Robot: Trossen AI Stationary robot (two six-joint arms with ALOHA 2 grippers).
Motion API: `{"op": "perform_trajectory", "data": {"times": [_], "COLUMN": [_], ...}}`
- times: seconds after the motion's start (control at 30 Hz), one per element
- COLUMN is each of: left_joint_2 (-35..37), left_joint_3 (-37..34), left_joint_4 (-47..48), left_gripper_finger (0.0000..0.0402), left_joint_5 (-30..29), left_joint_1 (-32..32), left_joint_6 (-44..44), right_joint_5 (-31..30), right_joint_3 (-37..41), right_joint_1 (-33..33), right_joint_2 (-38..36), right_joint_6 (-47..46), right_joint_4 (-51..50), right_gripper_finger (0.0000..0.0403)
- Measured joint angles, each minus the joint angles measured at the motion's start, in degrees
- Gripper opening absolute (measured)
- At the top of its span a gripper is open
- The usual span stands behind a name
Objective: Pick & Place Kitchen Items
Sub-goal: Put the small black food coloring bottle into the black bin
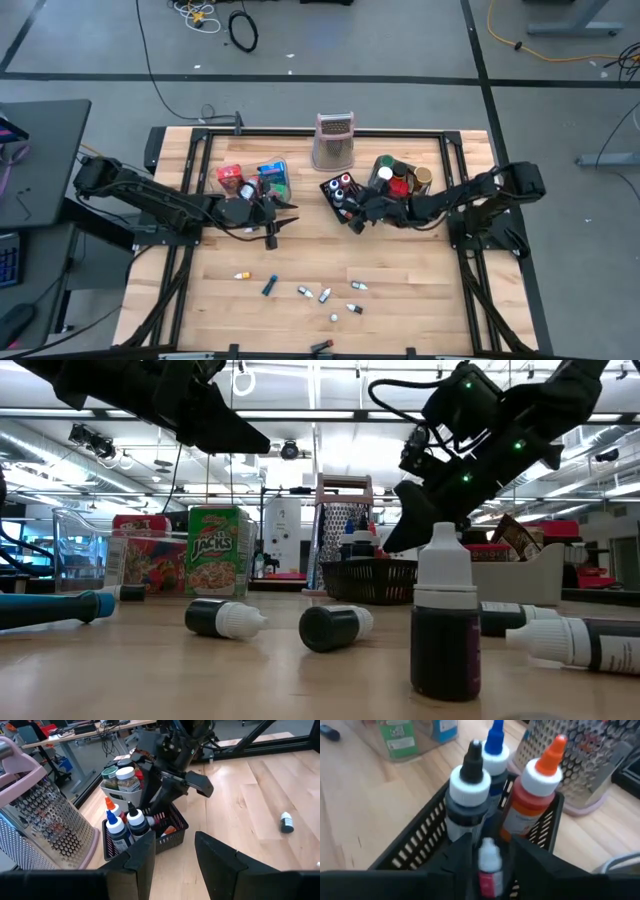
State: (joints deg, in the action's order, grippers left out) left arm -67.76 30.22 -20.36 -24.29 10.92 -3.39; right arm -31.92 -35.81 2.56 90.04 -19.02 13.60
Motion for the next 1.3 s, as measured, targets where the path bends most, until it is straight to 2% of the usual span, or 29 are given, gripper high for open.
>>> {"op": "perform_trajectory", "data": {"times": [0.17,0.3,0.6,0.77,0.93,1.1,1.3], "left_joint_2": [0.0,0.0,0.0,0.0,0.0,-0.2,-0.5], "left_joint_3": [0.0,0.0,0.0,0.0,0.0,0.0,0.0], "left_joint_4": [0.2,0.4,0.4,0.3,0.3,0.3,0.2], "left_gripper_finger": [0.0148,0.0148,0.0148,0.0148,0.0148,0.0148,0.0148], "left_joint_5": [0.0,0.0,0.0,0.0,0.0,0.0,0.0], "left_joint_1": [0.0,0.0,0.0,0.0,0.0,0.0,0.0], "left_joint_6": [0.0,0.2,1.2,1.6,3.5,3.8,6.3], "right_joint_5": [0.7,4.9,6.2,11.6,16.5,15.1,12.2], "right_joint_3": [0.0,0.0,0.0,0.0,-0.1,-0.1,-0.1], "right_joint_1": [-0.4,0.6,7.4,12.6,18.8,25.0,31.9], "right_joint_2": [-0.9,-3.2,-8.9,-9.4,-7.8,-4.3,1.5], "right_joint_6": [2.4,4.6,7.0,4.2,-0.4,-5.0,-11.1], "right_joint_4": [1.0,1.3,-2.2,-2.3,-2.2,-1.0,5.4], "right_gripper_finger": [0.0183,0.0207,0.0212,0.0212,0.0207,0.0202,0.0190]}}
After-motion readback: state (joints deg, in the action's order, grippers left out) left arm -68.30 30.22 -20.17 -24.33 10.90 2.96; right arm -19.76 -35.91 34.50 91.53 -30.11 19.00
